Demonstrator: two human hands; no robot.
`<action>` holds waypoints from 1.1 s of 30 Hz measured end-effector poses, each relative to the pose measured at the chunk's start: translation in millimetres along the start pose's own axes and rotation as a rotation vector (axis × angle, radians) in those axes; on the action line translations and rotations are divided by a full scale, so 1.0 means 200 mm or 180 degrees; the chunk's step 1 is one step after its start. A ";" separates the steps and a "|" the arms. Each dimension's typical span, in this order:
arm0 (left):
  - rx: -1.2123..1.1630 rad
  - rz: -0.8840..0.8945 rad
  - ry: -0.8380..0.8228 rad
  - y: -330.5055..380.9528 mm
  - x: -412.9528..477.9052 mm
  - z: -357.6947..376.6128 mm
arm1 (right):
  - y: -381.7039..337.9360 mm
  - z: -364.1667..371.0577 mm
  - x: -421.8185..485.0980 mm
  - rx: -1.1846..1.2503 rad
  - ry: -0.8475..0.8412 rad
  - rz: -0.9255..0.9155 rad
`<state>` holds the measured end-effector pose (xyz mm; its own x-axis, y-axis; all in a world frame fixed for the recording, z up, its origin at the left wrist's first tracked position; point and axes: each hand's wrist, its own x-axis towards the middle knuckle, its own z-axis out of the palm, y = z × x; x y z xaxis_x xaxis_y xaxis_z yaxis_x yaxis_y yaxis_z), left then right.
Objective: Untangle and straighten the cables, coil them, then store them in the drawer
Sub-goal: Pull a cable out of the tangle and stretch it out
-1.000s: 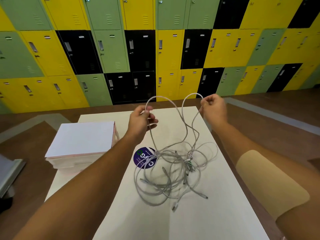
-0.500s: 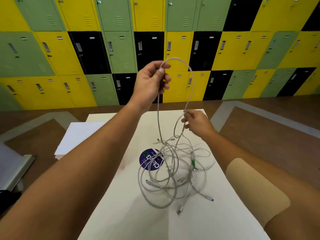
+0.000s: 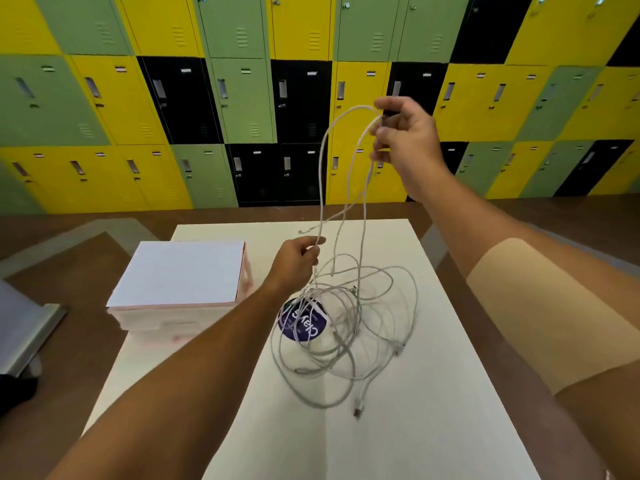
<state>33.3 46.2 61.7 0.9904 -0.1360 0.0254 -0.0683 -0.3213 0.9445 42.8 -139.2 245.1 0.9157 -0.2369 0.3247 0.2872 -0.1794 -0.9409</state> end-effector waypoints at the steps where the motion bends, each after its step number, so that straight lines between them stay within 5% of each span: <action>1: -0.0122 0.0033 0.0098 0.01 0.01 0.00 | 0.01 0.01 -0.01 -0.0100 -0.0089 0.0100; 10: -0.1454 0.1073 0.0653 0.35 0.05 -0.15 | 0.40 0.00 -0.18 -0.2008 -0.0940 0.0825; 14: -0.1355 0.1474 0.0890 0.40 0.05 -0.21 | 0.47 -0.02 -0.23 -0.3292 -0.1039 0.0990; 16: -0.1193 0.1430 0.0935 0.37 0.04 -0.21 | 0.44 -0.01 -0.21 -0.3080 -0.0820 0.0915; 20: -0.0558 0.0809 0.0758 0.22 0.02 -0.20 | 0.28 0.06 -0.15 -0.1016 -0.0156 0.0992; 24: -0.0032 -0.0026 0.0364 0.03 -0.05 -0.18 | 0.10 0.09 -0.06 -0.0068 0.0144 0.0357; 29: -0.0407 -0.0579 -0.0198 -0.07 -0.21 -0.18 | -0.07 0.07 -0.01 0.0127 0.0131 -0.0177; 33: -0.0429 -0.0181 -0.0102 0.02 -0.22 -0.16 | -0.01 0.08 -0.07 -0.0984 -0.0522 -0.0084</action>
<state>-5.9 80.3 75.0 0.9877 -0.1516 -0.0380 0.0068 -0.2011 0.9796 34.0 -120.5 240.0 0.9492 -0.0764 0.3052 0.2356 -0.4700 -0.8506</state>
